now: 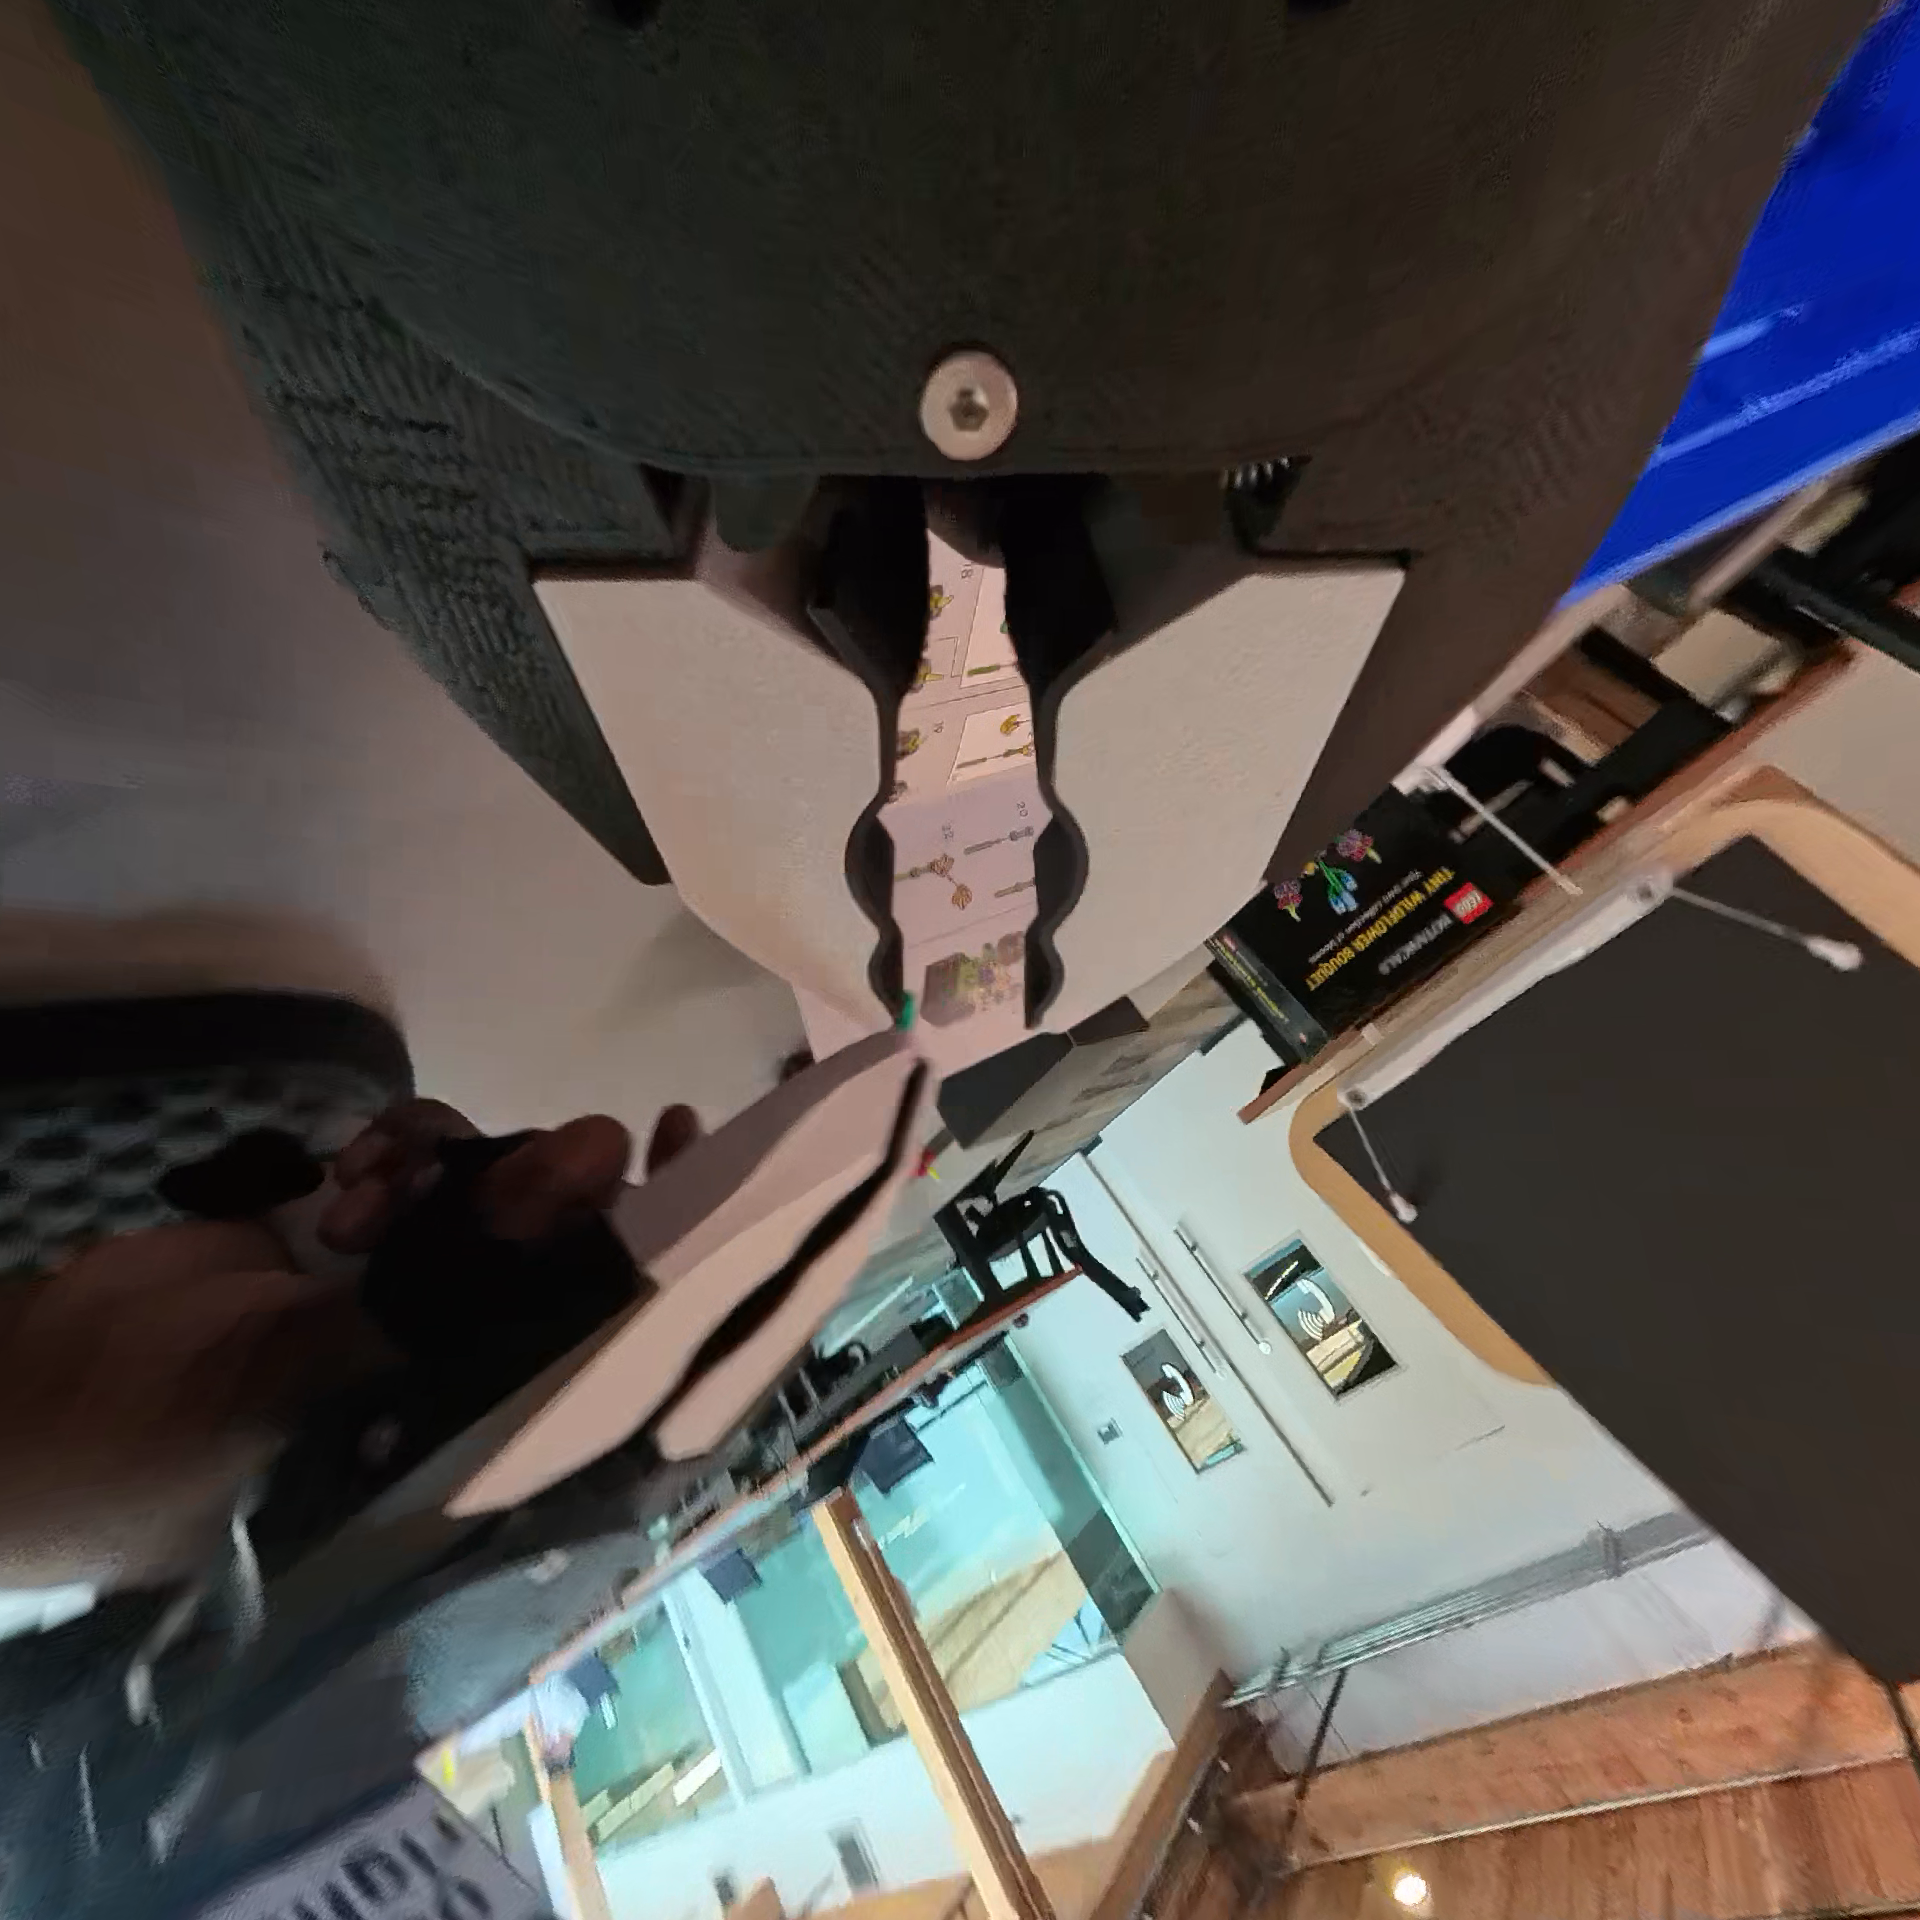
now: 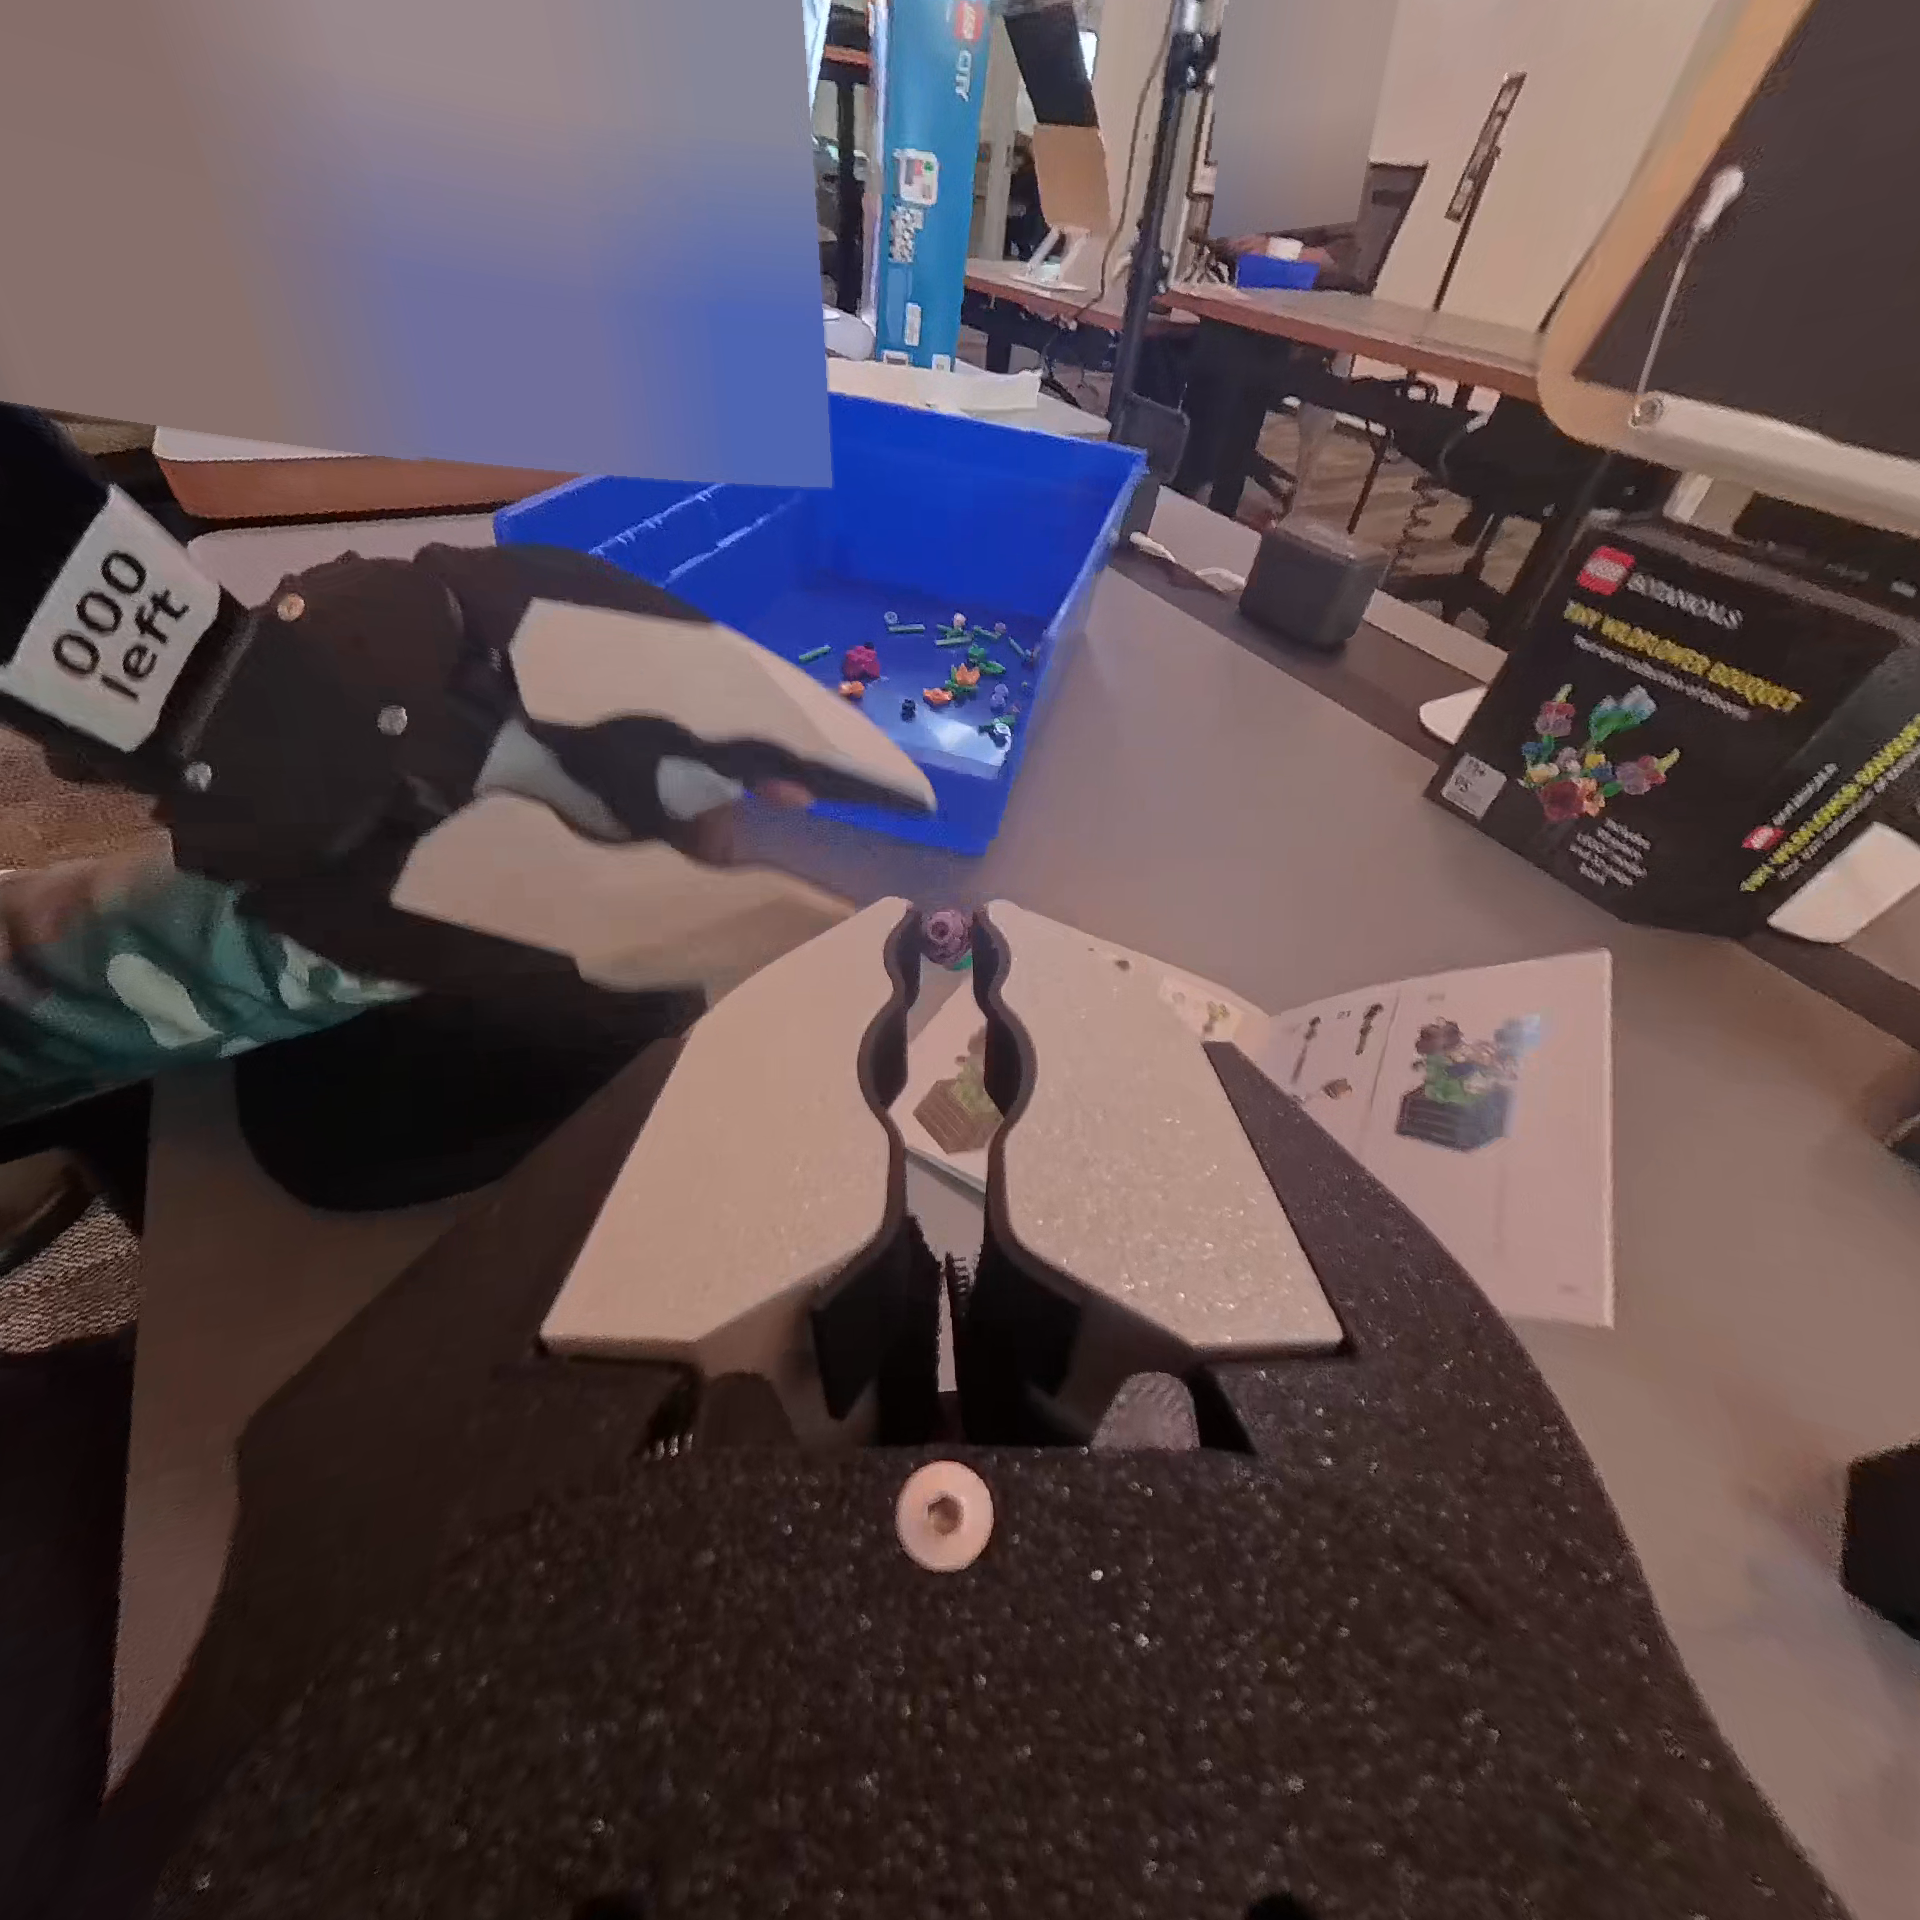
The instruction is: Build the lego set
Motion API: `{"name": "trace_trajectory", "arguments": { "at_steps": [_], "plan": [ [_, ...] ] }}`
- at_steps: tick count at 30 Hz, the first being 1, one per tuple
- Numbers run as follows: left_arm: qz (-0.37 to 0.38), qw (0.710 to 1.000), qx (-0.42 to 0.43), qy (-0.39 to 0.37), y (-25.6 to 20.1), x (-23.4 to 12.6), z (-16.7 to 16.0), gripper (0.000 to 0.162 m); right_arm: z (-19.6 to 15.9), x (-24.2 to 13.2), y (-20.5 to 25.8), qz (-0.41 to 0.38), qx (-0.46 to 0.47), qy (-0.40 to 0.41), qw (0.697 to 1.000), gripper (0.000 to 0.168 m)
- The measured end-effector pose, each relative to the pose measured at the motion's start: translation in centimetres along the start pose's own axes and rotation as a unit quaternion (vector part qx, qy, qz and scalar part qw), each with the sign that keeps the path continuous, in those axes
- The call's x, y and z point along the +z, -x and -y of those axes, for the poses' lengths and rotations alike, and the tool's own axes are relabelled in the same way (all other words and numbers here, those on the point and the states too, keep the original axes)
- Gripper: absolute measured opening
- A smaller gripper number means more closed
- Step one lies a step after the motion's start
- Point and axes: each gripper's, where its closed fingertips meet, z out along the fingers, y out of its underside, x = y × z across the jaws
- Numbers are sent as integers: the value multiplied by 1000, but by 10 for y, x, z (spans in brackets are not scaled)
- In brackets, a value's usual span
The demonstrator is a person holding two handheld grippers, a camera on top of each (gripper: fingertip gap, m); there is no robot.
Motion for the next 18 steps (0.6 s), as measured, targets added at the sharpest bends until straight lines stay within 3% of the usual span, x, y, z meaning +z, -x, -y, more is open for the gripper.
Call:
{"name": "trace_trajectory", "arguments": {
  "at_steps": [4,9,12,18],
  "plan": [
    [57,983,-168,-49,44,-15,1,20,-33,-8,-10,15,35,100,994,9],
    [106,917,-376,-79,82,-30,-22,20,-77,-5,-3,51,71,199,976,9],
    [101,904,-408,-75,83,-29,-28,20,-90,-3,-1,59,79,227,969,9],
    [96,909,-400,-73,81,-28,-26,20,-107,-2,3,71,88,270,956,9]
  ]
}}
